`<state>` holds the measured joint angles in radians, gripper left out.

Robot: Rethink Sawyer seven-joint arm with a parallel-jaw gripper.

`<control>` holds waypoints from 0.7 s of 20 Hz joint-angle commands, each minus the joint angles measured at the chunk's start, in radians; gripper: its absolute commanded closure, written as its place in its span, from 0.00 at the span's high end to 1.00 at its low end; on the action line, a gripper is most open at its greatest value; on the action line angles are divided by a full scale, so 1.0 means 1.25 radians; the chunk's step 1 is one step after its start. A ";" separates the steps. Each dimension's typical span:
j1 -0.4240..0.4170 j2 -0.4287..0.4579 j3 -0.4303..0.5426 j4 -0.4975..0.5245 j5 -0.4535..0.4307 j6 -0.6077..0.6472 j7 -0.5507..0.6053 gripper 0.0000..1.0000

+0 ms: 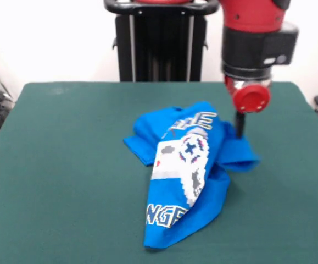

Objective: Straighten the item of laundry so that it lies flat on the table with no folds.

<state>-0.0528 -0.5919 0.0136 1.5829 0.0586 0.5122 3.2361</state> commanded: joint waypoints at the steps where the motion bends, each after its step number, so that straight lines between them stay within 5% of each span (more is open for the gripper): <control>1: -0.031 -0.048 0.238 0.106 0.118 0.137 -0.076 0.00; 14: -0.039 -0.035 0.279 0.146 0.137 0.111 -0.060 0.00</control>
<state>-0.1050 -0.6677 0.2111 1.6331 0.1771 0.6072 3.2361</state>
